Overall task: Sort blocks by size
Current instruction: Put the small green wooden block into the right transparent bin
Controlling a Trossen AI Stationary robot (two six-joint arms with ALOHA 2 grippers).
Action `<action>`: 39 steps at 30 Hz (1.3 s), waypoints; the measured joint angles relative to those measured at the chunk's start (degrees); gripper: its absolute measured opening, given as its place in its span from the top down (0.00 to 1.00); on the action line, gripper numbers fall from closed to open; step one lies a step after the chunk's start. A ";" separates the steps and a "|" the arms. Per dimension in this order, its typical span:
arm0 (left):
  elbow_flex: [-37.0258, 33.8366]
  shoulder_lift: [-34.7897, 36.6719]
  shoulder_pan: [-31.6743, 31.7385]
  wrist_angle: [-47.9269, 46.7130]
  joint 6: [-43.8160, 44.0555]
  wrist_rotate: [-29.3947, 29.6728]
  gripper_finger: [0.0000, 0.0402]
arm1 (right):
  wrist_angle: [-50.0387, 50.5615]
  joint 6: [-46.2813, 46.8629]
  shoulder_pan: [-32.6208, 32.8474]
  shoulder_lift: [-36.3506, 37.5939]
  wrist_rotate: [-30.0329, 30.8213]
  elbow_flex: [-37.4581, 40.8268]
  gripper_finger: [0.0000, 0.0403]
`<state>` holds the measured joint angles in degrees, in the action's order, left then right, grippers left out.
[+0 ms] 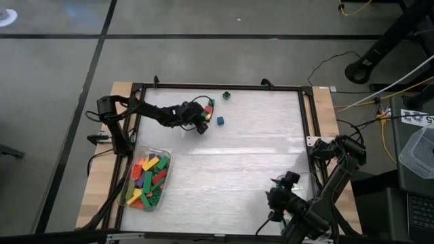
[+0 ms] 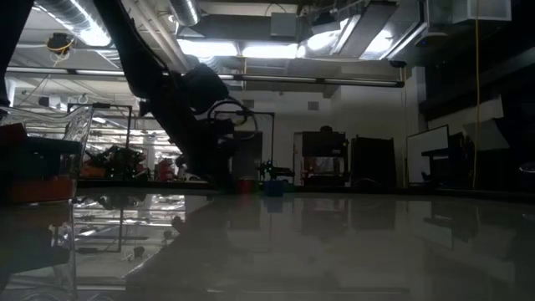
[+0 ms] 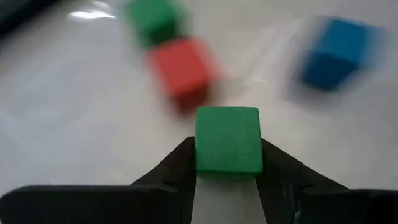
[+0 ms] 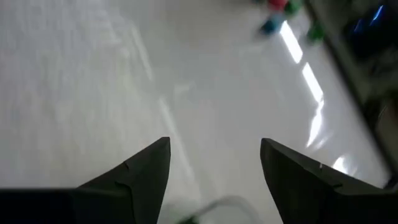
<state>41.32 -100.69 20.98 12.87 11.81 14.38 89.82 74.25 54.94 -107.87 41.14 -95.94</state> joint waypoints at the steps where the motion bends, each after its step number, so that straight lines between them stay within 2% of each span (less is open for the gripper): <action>1: 0.00 0.40 -0.58 -0.08 0.48 -2.60 0.72 | 0.00 -1.56 -0.38 0.00 1.85 0.00 0.38; 4: -0.11 2.61 -2.32 -0.75 2.02 -11.47 0.72 | -0.32 -6.43 -1.28 0.00 5.76 0.00 0.38; 8: -0.11 5.96 -5.04 1.95 6.87 -23.85 0.72 | -1.73 -13.16 -4.17 0.00 7.36 0.00 0.38; 12: -0.11 7.22 -9.28 10.71 12.02 -35.56 0.71 | -5.48 -21.77 -8.09 -0.02 7.38 0.00 0.38; 15: -0.09 7.27 -13.34 18.67 13.17 -40.91 0.70 | -9.13 -30.90 -11.63 -0.02 7.39 0.00 0.38; 21: -0.09 7.27 -20.46 25.16 12.33 -41.41 0.70 | -20.42 -49.47 -19.81 -0.02 5.42 0.00 0.38; 27: -0.09 7.27 -24.29 26.99 11.80 -41.34 0.70 | -37.62 -67.91 -27.03 -0.02 -13.09 0.00 0.38; 30: -0.19 7.27 -25.67 26.18 11.82 -41.81 0.70 | -43.12 -71.60 -29.62 -0.02 -20.52 0.07 0.38; 32: -0.24 7.27 -26.55 25.97 11.83 -42.29 0.70 | -44.97 -72.36 -30.66 -0.02 -23.23 0.09 0.38; 34: -0.24 7.27 -27.29 25.99 11.83 -41.97 0.70 | -45.49 -72.92 -31.20 0.00 -24.14 0.09 0.38; 39: 0.01 7.27 -28.09 27.20 11.85 -40.51 0.70 | -49.70 -77.81 -31.32 -0.09 -21.67 0.04 0.38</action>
<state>41.33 -93.42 -7.11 40.06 23.66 -26.14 40.12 -3.56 23.63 -107.96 19.47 -95.90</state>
